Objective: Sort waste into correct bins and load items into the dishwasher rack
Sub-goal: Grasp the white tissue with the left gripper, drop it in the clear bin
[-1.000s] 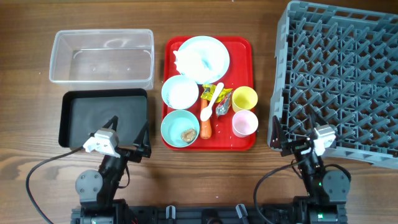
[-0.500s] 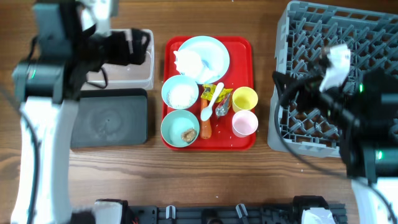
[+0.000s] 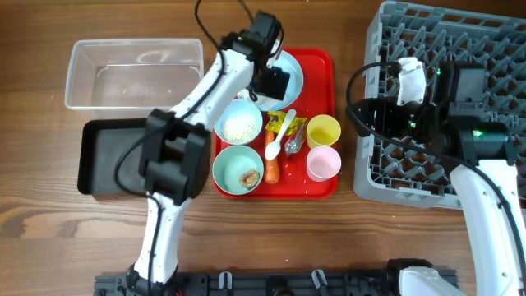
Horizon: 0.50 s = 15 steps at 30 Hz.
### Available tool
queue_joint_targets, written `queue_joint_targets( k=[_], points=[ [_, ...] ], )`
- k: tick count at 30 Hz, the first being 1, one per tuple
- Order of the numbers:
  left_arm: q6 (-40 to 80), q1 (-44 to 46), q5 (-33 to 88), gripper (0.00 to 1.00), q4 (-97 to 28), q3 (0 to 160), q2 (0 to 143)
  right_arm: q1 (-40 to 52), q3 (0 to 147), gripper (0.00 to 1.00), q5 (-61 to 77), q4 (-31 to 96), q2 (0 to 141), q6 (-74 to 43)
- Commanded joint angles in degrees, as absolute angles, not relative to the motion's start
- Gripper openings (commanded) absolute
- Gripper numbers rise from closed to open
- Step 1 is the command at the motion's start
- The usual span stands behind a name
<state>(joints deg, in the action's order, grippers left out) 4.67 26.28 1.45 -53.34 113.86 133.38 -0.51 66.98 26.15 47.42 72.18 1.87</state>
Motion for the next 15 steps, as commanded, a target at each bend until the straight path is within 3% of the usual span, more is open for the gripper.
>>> queue_joint_targets(
  k=[1,2,4,6,7,15],
  points=[
    [12.56,25.98,-2.72,0.83,-52.16,114.41,135.79,-0.38,67.92,1.0,26.83,47.64,72.77,3.03],
    [12.97,25.98,-2.68,0.75,-51.75,114.37,136.16,-0.38,67.92,1.0,26.83,47.64,72.77,3.03],
    [14.02,26.0,-2.7,0.49,-51.4,114.37,136.31,-0.38,67.92,1.0,26.83,47.64,72.77,3.01],
    [14.02,26.0,-2.61,0.11,-51.57,114.37,136.31,-0.38,67.92,0.99,26.83,47.68,72.77,3.01],
    [14.02,26.04,-2.63,0.04,-51.86,114.37,136.31,-0.38,67.92,0.99,26.83,47.68,72.77,3.03],
    [13.98,23.88,-3.42,0.04,-61.8,121.21,121.95,-0.38,67.92,0.99,26.63,47.24,72.77,2.98]
  ],
)
